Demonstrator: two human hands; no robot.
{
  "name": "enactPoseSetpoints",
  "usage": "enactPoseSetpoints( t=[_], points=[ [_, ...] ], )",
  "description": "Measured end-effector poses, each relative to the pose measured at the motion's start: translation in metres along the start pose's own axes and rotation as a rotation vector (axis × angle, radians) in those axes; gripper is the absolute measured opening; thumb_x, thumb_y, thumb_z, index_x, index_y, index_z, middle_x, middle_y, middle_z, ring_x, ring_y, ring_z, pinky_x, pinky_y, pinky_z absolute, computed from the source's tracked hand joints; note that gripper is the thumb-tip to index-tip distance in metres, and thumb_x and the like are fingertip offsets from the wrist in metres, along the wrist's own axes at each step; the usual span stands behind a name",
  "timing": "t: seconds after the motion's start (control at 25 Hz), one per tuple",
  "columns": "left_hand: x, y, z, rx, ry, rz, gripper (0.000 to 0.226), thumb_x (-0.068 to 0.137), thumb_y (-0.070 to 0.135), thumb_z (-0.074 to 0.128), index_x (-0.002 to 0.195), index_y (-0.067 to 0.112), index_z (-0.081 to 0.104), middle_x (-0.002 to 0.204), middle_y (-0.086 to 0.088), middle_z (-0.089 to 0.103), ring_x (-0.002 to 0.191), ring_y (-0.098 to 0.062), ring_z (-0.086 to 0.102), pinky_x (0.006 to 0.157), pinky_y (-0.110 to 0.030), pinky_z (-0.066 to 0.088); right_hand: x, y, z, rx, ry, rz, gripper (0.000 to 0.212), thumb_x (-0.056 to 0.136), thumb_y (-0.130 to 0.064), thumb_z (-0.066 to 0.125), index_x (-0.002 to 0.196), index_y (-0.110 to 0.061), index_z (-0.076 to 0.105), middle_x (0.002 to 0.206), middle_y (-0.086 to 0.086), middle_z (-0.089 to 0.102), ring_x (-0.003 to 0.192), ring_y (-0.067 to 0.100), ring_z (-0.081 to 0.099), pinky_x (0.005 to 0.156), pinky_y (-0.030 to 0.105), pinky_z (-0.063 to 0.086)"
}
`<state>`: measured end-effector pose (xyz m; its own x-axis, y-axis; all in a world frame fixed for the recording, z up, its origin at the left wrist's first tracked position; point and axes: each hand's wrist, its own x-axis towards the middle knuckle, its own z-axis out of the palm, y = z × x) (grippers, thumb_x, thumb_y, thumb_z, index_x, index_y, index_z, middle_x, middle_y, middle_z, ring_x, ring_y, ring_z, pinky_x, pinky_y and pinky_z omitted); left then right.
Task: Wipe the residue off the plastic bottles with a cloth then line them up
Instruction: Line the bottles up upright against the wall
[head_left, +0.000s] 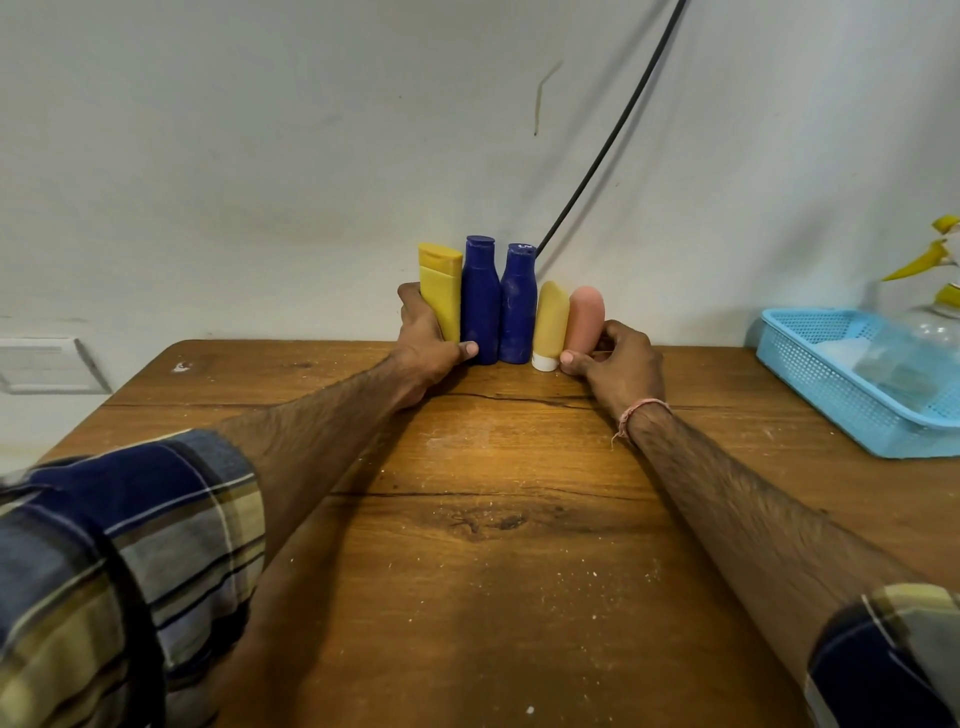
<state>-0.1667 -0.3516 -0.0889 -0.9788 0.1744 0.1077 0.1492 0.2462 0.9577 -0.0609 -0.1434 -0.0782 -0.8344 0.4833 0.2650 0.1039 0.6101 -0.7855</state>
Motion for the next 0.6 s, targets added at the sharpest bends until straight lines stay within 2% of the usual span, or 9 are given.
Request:
enactPoseSetpoints(
  t=[0.16,0.28,0.36,0.44,0.6],
  points=[
    [-0.001,0.002,0.002,0.016,0.016,0.030,0.090,0.073,0.007,0.084,0.126,0.037,0.019,0.135,-0.006,0.046,0.123,-0.023,0.053,0.099,-0.053,0.054,0.001,0.000,0.001,0.003,-0.030,0.004,0.058,0.083,-0.026,0.082,0.133,-0.009,0.058,0.128,0.010,0.067,0.103,0.017,0.058,0.089,0.028,0.046],
    [-0.001,0.002,0.001,-0.017,-0.002,0.030,0.094,0.074,0.003,0.084,0.133,0.031,0.017,0.136,-0.006,0.046,0.124,-0.021,0.053,0.099,-0.048,0.054,0.003,0.000,0.001,0.065,-0.016,-0.007,0.085,0.073,-0.037,0.089,0.142,-0.018,0.044,0.141,0.006,0.057,0.122,0.024,0.057,0.100,0.034,0.048],
    [-0.003,0.002,0.000,-0.051,-0.024,0.028,0.099,0.075,-0.003,0.082,0.140,0.027,0.014,0.137,-0.005,0.045,0.123,-0.019,0.051,0.095,-0.041,0.054,0.007,-0.003,-0.001,0.106,0.009,-0.057,0.098,0.064,-0.041,0.094,0.142,-0.025,0.038,0.142,0.002,0.051,0.128,0.026,0.051,0.105,0.045,0.049],
    [-0.004,0.003,-0.001,-0.071,-0.034,0.027,0.100,0.076,-0.007,0.079,0.142,0.026,0.012,0.135,-0.004,0.045,0.121,-0.018,0.051,0.089,-0.035,0.054,0.018,-0.011,-0.005,0.127,0.016,-0.100,0.096,0.063,-0.037,0.095,0.140,-0.027,0.039,0.136,-0.001,0.052,0.127,0.026,0.050,0.106,0.048,0.049],
    [-0.006,0.005,-0.001,-0.073,-0.040,0.008,0.094,0.079,-0.011,0.073,0.144,0.025,0.014,0.131,-0.004,0.046,0.117,-0.019,0.053,0.076,-0.028,0.053,0.037,-0.031,-0.015,0.089,-0.091,-0.148,0.084,0.070,-0.025,0.092,0.138,-0.024,0.043,0.126,0.004,0.063,0.116,0.024,0.060,0.104,0.043,0.051]
  ],
)
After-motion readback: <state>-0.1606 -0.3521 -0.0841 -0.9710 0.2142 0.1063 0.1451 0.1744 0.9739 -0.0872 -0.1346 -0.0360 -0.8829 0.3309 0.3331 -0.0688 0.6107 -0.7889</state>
